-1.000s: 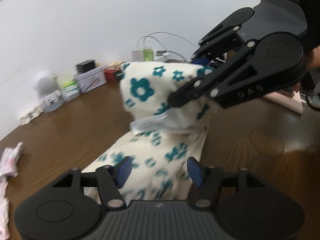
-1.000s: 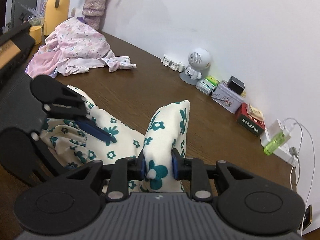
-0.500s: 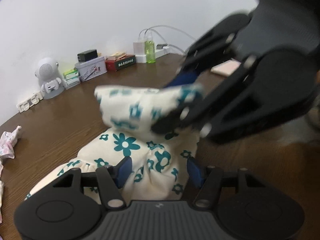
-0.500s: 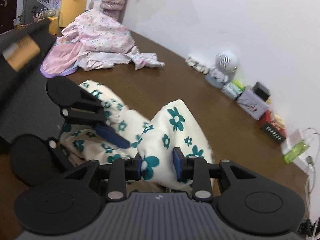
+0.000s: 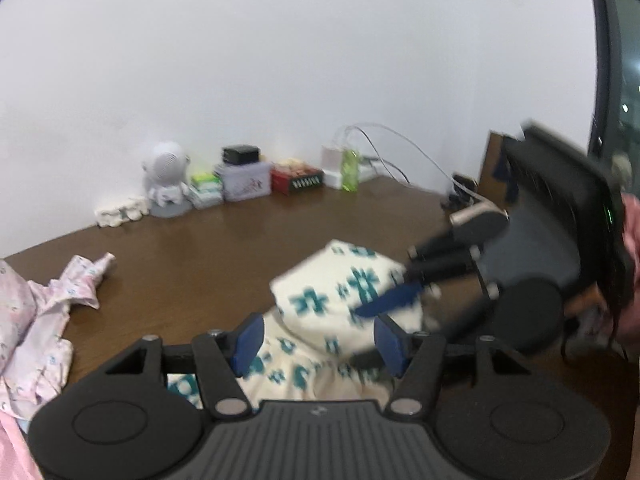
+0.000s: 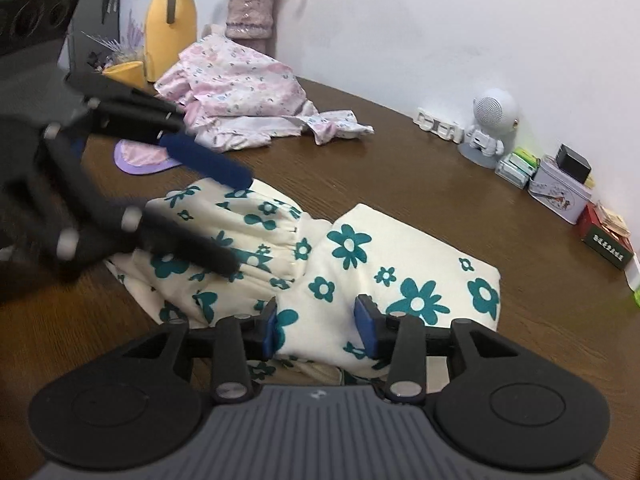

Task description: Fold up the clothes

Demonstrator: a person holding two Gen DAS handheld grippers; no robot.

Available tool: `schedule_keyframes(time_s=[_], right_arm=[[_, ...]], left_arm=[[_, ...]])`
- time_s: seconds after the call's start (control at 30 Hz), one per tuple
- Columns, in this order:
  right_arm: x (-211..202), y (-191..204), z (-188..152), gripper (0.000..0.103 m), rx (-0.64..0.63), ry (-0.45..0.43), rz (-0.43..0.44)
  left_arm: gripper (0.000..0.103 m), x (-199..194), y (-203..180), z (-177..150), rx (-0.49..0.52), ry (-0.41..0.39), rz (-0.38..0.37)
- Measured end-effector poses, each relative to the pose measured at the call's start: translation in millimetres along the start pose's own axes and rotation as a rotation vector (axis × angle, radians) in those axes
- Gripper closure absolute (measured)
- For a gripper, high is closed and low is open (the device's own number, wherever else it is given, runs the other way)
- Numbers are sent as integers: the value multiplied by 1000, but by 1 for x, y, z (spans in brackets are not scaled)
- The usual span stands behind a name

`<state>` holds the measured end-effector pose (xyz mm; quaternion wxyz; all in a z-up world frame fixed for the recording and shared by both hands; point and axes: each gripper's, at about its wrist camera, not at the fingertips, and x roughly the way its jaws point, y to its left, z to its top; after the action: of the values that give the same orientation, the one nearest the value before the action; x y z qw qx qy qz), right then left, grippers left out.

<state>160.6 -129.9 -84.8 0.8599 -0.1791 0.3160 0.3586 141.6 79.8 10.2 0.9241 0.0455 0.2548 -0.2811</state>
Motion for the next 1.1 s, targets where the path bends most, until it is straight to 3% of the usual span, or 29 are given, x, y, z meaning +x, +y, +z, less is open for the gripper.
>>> schedule_keyframes(time_s=[0.13, 0.2, 0.37, 0.43, 0.6, 0.73, 0.9, 1.1], right_arm=[[0, 2, -5, 61, 1, -28, 16], [-2, 1, -7, 55, 10, -50, 39], [-38, -19, -15, 49, 96, -117, 180], [-55, -32, -19, 47, 112, -132, 197], [-74, -84, -30, 47, 210, -177, 98], [-51, -116, -31, 58, 261, -205, 136], [-16, -107, -28, 60, 180, -153, 141], [-8, -85, -32, 59, 92, -127, 84]], left_arm=[[47, 18, 2, 16, -30, -12, -12], [60, 29, 0, 22, -27, -7, -27], [61, 57, -5, 27, 14, 32, -40], [61, 65, -6, 25, 25, 54, -40], [61, 73, -8, 14, 64, 104, -23], [61, 72, -7, 2, 73, 137, -2], [61, 70, -4, -4, 64, 148, 12], [61, 70, -7, -10, 99, 146, 23]])
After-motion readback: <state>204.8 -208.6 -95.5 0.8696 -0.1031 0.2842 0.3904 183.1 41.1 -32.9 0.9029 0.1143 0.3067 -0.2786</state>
